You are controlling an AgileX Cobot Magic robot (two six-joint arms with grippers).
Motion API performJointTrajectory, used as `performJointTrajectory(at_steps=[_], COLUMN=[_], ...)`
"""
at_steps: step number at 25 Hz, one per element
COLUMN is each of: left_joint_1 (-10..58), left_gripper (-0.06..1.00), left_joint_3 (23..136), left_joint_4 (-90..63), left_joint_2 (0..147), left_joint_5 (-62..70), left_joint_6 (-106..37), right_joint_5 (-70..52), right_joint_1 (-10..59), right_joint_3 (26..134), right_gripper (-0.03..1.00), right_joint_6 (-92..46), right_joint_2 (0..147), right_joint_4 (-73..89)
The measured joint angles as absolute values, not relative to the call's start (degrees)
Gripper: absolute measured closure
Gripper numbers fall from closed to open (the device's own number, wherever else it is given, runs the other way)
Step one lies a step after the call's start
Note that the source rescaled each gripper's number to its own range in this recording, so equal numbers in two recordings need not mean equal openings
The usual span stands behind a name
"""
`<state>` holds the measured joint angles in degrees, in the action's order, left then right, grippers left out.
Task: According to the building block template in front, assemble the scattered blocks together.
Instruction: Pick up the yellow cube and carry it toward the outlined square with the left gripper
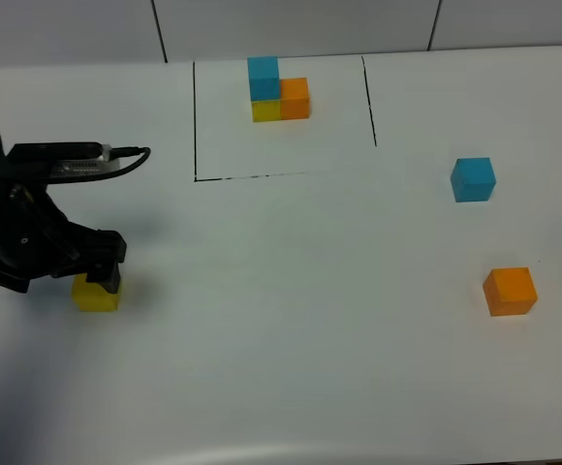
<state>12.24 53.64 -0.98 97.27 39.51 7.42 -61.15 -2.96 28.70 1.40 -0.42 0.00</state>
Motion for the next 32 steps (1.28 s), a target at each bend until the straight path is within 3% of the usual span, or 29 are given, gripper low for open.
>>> performJointTrajectory(at_steps=[10, 13, 15, 17, 20, 21, 27, 32], left_joint_1=[12.6, 12.6, 12.6, 12.6, 12.6, 12.6, 13.1, 17.6], left_gripper=[0.07, 0.13, 0.24, 0.42, 0.86, 0.94, 0.94, 0.94], left_joint_3=[53.6, 53.7, 53.7, 53.7, 53.7, 53.7, 53.8, 56.5], left_joint_4=[0.0, 0.0, 0.0, 0.0, 0.0, 0.0, 0.0, 0.4], left_joint_2=[103.1, 104.4, 104.8, 104.8, 104.8, 104.8, 104.8, 104.8], left_joint_5=[36.1, 36.1, 35.9, 35.7, 35.6, 35.6, 36.6, 40.2], left_joint_6=[7.6, 7.6, 7.6, 7.6, 7.6, 7.3, 0.5, -12.5], right_joint_5=[-61.1, -61.1, -61.1, -61.1, -61.1, -61.1, -61.1, -61.1], right_joint_1=[-3.0, -3.0, -3.0, -3.0, -3.0, -3.0, -3.0, -3.0], right_joint_3=[28.7, 28.7, 28.7, 28.7, 28.7, 28.7, 28.7, 28.7], right_gripper=[0.15, 0.15, 0.15, 0.15, 0.15, 0.15, 0.15, 0.15], right_joint_6=[1.4, 1.4, 1.4, 1.4, 1.5, 1.5, 1.5, 1.5], right_joint_2=[-0.4, -0.4, -0.4, -0.4, -0.4, -0.4, -0.4, -0.4], right_joint_4=[0.7, 0.7, 0.7, 0.7, 0.7, 0.7, 0.7, 0.7])
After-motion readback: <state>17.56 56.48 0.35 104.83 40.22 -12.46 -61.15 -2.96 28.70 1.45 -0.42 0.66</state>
